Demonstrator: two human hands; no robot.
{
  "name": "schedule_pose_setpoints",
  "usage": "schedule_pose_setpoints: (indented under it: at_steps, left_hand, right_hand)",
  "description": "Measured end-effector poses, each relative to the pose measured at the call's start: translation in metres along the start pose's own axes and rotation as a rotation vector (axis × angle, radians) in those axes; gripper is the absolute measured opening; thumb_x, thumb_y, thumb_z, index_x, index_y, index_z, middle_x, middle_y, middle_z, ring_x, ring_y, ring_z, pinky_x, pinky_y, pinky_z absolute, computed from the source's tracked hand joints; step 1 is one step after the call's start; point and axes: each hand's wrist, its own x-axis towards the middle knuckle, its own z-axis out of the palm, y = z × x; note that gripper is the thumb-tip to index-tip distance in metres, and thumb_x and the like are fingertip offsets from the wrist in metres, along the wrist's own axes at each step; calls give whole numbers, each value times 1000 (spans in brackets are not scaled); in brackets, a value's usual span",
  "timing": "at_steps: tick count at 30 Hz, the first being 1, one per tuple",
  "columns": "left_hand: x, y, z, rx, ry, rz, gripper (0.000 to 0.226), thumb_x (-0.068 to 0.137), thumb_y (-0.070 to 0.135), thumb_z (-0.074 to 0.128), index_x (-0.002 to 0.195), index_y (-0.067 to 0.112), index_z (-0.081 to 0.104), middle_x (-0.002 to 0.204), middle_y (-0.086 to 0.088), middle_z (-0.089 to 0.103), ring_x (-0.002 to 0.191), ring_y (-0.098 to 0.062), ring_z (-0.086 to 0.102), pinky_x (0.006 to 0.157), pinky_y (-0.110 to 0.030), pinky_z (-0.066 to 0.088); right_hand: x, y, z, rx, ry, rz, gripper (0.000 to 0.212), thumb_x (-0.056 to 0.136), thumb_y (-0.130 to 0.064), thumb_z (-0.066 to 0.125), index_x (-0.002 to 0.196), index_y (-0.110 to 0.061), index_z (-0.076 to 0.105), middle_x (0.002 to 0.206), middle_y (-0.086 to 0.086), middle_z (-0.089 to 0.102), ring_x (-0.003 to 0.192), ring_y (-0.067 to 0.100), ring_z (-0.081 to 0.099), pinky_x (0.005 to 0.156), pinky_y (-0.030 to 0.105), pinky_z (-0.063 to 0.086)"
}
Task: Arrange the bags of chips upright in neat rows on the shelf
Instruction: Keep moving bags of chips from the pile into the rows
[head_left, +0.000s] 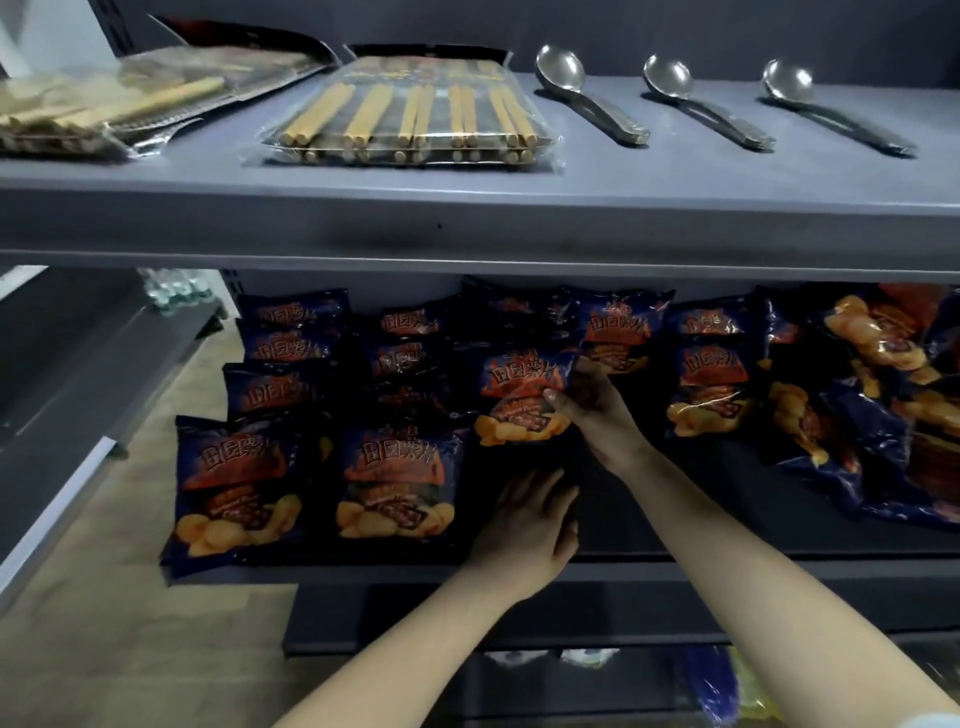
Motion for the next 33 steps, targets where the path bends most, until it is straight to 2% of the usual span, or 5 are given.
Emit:
schedule_pose_setpoints:
  at_steps: [5,11,19,27,33]
  left_hand:
    - [-1,0,2,19,14,-12,57,92,40,23,138,14,42,150,-8,33,139,-29,26,114,-41,15]
    - [-2,0,5,35,60,-2,53,91,39,28,133,14,49,144,-9,43,134,-30,36,110,-43,25]
    - [2,3,7,-32,147,70,42,87,33,37,122,18,57,129,-5,55,120,-28,52,99,-42,44]
    - [88,63,-14,-251,296,211,44,84,16,53,128,9,52,131,-10,51,121,-25,48,102,-36,42]
    - [173,90,-12,-628,176,-200,65,88,24,62,142,4,31,143,-17,40,130,-30,41,103,-33,34]
  right_hand:
    - [-8,10,2,-215,65,-71,31,79,-17,74,96,-40,63,119,12,61,110,27,59,98,49,46]
    - [-13,16,2,-184,69,-46,56,76,-13,76,124,-13,46,106,-5,64,100,12,63,86,27,53]
    - [-24,11,-23,-167,154,-40,57,81,-17,71,131,-17,44,112,0,58,94,-1,57,71,8,48]
    - [-58,-15,-100,-142,396,-125,35,85,-22,68,117,-20,55,106,1,63,88,6,63,75,16,50]
    - [-97,-9,-142,-187,463,-56,33,85,-21,66,116,-19,55,102,-7,61,96,8,61,83,16,48]
